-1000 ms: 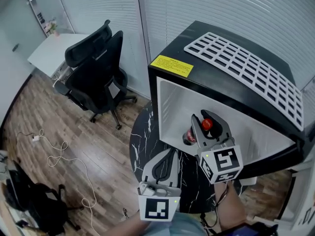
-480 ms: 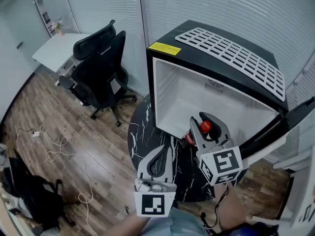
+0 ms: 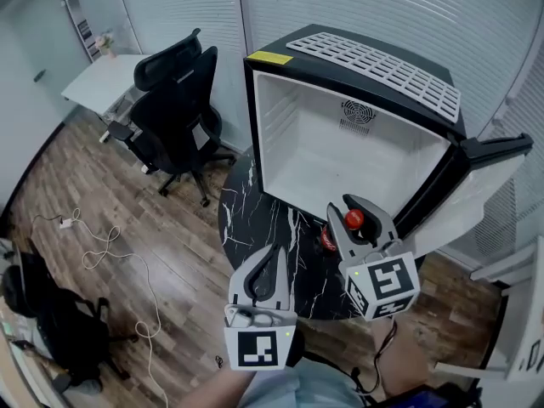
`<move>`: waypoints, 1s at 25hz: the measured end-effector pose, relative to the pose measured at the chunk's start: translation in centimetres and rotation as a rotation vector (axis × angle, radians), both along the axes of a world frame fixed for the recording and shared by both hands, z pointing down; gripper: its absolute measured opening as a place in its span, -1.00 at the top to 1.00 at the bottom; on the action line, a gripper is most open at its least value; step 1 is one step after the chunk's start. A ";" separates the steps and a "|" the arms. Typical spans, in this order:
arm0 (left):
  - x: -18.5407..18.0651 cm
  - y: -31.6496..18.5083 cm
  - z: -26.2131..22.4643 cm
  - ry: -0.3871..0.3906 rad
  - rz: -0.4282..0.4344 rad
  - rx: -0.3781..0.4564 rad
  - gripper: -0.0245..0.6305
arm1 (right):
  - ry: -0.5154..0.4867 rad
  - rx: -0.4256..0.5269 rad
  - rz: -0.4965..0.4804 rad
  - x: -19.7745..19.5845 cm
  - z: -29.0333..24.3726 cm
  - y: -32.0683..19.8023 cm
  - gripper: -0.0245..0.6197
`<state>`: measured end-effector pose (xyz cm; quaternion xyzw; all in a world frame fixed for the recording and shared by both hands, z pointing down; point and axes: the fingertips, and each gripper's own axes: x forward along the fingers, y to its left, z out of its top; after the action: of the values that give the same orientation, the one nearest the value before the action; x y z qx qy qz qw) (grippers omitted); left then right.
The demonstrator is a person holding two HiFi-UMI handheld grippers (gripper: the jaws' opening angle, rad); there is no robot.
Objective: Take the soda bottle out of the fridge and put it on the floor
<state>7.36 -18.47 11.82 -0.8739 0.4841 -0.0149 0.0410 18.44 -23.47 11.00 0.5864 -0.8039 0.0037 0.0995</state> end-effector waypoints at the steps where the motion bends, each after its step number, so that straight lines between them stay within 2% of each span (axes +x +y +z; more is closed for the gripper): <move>1: -0.2 0.6 0.1 -0.003 -0.005 -0.003 0.87 | 0.004 -0.001 -0.005 0.0 0.1 0.7 0.55; 11: -3.2 5.7 0.0 -0.021 0.004 0.010 0.87 | 0.011 -0.014 0.028 -1.9 0.5 7.2 0.55; 19: -6.2 10.2 0.4 -0.015 0.067 0.015 0.87 | 0.007 -0.023 0.099 -4.8 0.5 12.1 0.55; 22: -7.4 11.8 0.2 -0.004 0.078 0.006 0.87 | 0.009 -0.017 0.101 -6.3 0.2 13.8 0.55; 25: -8.2 13.3 -0.4 -0.020 0.099 0.033 0.87 | 0.017 -0.007 0.103 -7.2 -0.2 15.3 0.55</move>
<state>-0.80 -5.21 11.43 -0.8959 0.4399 -0.0136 0.0611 11.22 -8.17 10.79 0.6268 -0.7717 0.0066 0.1078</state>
